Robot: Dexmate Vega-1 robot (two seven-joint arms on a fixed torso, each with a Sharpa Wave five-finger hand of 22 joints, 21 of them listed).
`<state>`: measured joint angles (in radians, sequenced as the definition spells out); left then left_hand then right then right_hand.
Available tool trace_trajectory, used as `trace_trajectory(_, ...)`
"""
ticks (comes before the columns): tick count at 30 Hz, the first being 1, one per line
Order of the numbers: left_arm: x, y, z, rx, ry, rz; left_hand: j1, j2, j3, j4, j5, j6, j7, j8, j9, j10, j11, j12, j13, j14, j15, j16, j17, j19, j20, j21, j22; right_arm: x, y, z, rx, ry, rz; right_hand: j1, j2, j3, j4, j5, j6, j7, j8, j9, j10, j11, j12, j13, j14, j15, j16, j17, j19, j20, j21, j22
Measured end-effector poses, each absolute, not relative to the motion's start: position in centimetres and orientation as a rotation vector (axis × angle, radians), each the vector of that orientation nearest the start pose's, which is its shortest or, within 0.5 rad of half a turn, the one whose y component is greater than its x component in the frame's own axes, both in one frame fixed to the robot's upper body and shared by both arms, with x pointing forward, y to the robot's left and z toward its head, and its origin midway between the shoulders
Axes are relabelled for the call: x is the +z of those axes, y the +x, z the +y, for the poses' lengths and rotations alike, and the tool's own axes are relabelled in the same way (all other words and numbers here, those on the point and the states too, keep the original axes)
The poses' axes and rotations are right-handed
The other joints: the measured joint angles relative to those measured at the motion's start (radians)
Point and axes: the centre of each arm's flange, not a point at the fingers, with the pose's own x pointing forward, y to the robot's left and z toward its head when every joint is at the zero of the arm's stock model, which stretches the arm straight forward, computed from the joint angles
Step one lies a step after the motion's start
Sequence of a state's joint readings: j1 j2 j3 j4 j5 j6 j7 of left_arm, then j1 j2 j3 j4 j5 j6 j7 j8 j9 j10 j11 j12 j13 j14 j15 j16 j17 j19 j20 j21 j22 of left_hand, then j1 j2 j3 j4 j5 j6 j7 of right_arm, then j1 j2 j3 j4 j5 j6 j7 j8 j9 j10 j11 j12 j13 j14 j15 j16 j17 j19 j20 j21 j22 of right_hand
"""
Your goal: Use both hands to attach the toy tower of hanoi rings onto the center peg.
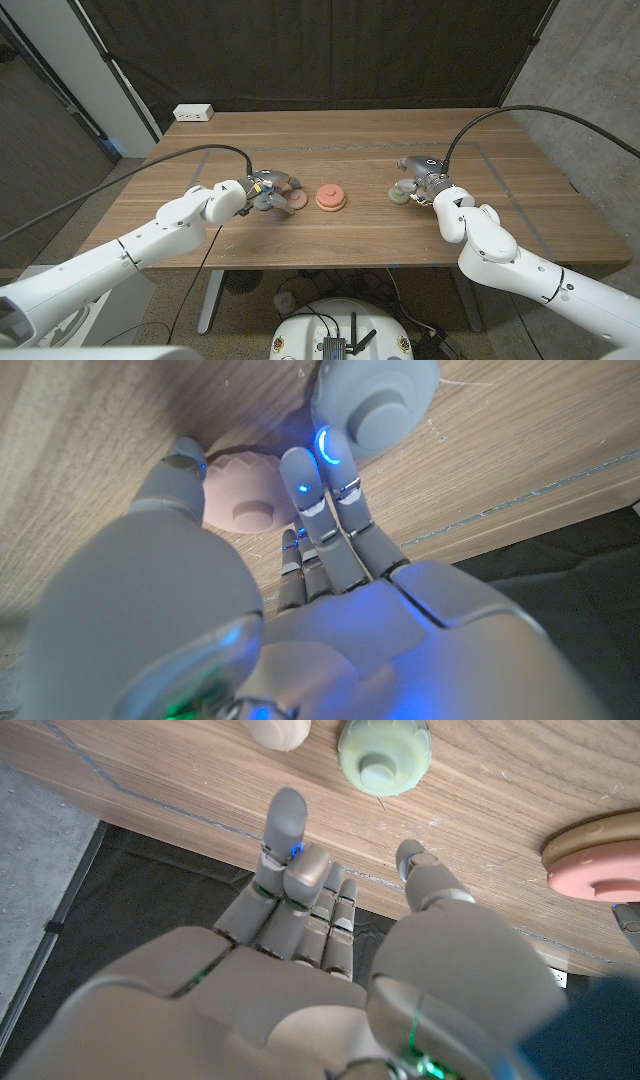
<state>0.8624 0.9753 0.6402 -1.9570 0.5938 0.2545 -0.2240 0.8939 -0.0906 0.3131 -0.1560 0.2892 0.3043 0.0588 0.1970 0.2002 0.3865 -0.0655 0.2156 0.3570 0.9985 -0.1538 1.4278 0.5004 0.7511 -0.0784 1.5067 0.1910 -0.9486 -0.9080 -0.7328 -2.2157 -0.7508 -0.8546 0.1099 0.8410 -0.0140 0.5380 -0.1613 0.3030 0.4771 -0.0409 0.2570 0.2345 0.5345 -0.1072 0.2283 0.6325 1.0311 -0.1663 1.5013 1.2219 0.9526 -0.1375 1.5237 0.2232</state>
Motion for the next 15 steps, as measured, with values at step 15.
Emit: trace_trajectory(15, -3.98, 57.02, 22.6, -0.194, 1.646, -0.432, 0.003, 0.003, 0.0, 0.0, 0.0, 0.05, -0.01, 0.019, 0.001, 0.047, -0.018, 0.015, -0.003, 0.008, -0.007, 0.006, -0.005, 0.004, 0.0, 0.0, 0.0, -3.94, 51.96, -20.67, -0.175, -1.503, -0.33, 0.0, 0.0, 0.0, 0.0, 0.0, 0.0, 0.0, -0.006, 0.0, 0.0, 0.0, 0.0, 0.005, 0.0, 0.0, 0.0, 0.0, 0.0, 0.0, 0.0, 0.0)
